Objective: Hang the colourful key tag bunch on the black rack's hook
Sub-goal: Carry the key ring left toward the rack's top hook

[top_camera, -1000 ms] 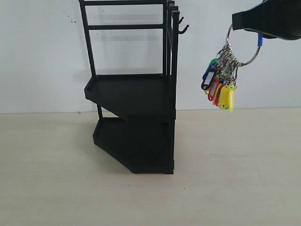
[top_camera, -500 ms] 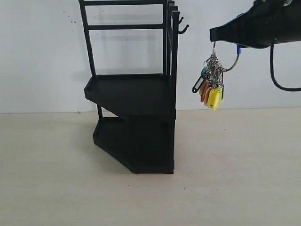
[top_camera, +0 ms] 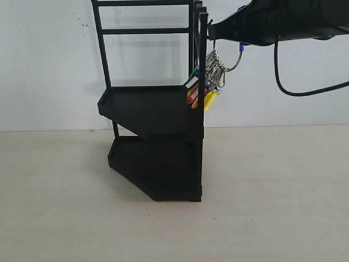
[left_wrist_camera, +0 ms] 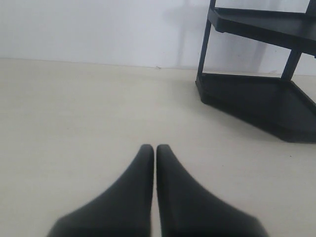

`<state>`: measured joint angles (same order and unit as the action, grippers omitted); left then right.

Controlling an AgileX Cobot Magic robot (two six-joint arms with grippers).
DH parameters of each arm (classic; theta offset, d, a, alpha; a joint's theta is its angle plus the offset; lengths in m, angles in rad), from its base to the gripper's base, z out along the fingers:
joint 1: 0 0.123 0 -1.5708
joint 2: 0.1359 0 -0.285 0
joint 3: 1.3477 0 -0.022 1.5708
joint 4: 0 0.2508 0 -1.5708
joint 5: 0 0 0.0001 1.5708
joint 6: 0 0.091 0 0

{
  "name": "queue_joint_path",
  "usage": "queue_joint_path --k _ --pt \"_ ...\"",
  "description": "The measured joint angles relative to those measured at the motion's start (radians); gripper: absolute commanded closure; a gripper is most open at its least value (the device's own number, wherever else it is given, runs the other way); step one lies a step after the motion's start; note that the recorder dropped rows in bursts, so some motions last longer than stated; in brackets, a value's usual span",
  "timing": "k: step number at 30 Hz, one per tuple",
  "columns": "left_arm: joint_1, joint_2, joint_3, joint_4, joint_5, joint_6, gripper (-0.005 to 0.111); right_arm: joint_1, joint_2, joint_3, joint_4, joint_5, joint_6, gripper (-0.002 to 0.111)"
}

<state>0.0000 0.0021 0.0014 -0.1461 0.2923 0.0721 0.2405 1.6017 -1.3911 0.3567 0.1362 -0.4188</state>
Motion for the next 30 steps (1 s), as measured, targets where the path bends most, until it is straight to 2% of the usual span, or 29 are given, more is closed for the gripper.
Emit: queue_joint_path --k 10,15,30 --pt "0.0 0.0 0.0 0.0 0.0 0.0 0.102 0.004 0.001 0.0 0.0 0.026 0.011 0.108" --pt "0.0 0.0 0.0 0.0 0.0 0.0 0.102 0.048 -0.009 0.0 0.0 0.03 0.0 0.108" --pt "0.0 0.0 0.0 0.0 0.0 0.0 0.102 0.048 -0.02 -0.002 -0.004 0.078 -0.018 0.108"
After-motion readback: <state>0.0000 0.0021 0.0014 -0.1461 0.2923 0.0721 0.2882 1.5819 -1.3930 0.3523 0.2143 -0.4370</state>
